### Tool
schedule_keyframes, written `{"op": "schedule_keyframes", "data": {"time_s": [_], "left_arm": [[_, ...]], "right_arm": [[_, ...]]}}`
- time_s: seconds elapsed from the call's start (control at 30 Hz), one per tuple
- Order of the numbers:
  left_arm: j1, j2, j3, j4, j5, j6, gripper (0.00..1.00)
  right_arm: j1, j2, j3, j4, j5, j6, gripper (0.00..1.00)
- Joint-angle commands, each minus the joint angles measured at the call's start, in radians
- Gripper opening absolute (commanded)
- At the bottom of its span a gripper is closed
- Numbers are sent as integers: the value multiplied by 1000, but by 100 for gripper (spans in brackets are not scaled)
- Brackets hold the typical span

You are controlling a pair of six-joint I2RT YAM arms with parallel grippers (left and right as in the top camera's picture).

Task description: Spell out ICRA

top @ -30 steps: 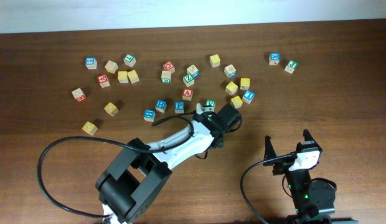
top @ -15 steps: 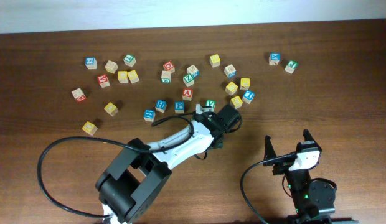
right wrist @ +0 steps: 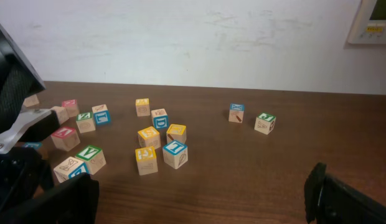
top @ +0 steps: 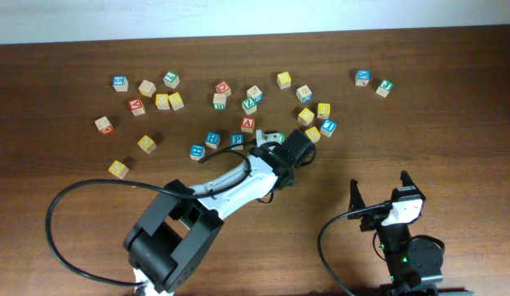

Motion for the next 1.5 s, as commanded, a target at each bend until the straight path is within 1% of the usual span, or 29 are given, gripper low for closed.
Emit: {"op": "schedule_keyframes", "data": {"time_s": [0.0, 0.13, 0.27, 0.37, 0.4, 0.47, 0.57, 0.63, 0.67, 0.7, 0.73, 0.77, 0.8, 0.87, 1.0, 1.1, 1.2, 1.3, 1.33, 1.4, 1.47], "left_arm": [[8, 12, -4, 16, -26, 46, 49], [44, 10, 66, -12, -25, 46, 47], [121, -13, 221, -111, -26, 88, 47], [173, -49, 325, -188, -25, 90, 48], [197, -70, 367, -238, -25, 90, 51], [233, -101, 390, -290, -26, 90, 52], [347, -145, 390, -405, -26, 90, 53], [461, -146, 390, -498, -25, 90, 54], [519, -143, 390, -542, -26, 90, 67], [591, -142, 390, -597, -28, 90, 71], [656, -141, 389, -635, -34, 90, 73], [720, -141, 387, -663, -32, 90, 93], [757, -141, 386, -676, -32, 90, 99], [848, -141, 386, -721, -32, 90, 99], [961, -141, 386, -740, -32, 90, 99], [999, -141, 386, -763, -8, 90, 99], [996, -141, 386, -783, 82, 90, 99], [985, -141, 384, -813, 134, 99, 99], [972, -141, 382, -804, 171, 154, 99], [940, -141, 382, -786, 212, 225, 99], [905, -141, 382, -787, 212, 236, 99]], "right_arm": [[-8, -8, -7, -4, 8, -7, 98], [-8, -8, -7, -4, 8, -7, 98], [-8, -8, -7, -4, 8, -7, 98], [-8, -8, -7, -4, 8, -7, 98], [-8, -8, -7, -4, 8, -7, 98], [-8, -8, -7, -4, 8, -7, 98], [-8, -8, -7, -4, 8, -7, 98], [-8, -8, -7, -4, 8, -7, 98], [-8, -8, -7, -4, 8, -7, 98], [-8, -8, -7, -4, 8, -7, 98], [-8, -8, -7, -4, 8, -7, 98], [-8, -8, -7, -4, 8, -7, 98], [-8, -8, -7, -4, 8, -7, 98], [-8, -8, -7, -4, 8, -7, 98], [-8, -8, -7, -4, 8, -7, 98], [-8, -8, -7, -4, 8, -7, 98], [-8, -8, -7, -4, 8, -7, 98], [-8, -8, -7, -4, 8, -7, 98], [-8, -8, -7, -4, 8, -7, 98], [-8, -8, -7, -4, 8, -7, 98], [-8, -8, -7, -4, 8, -7, 98]]}}
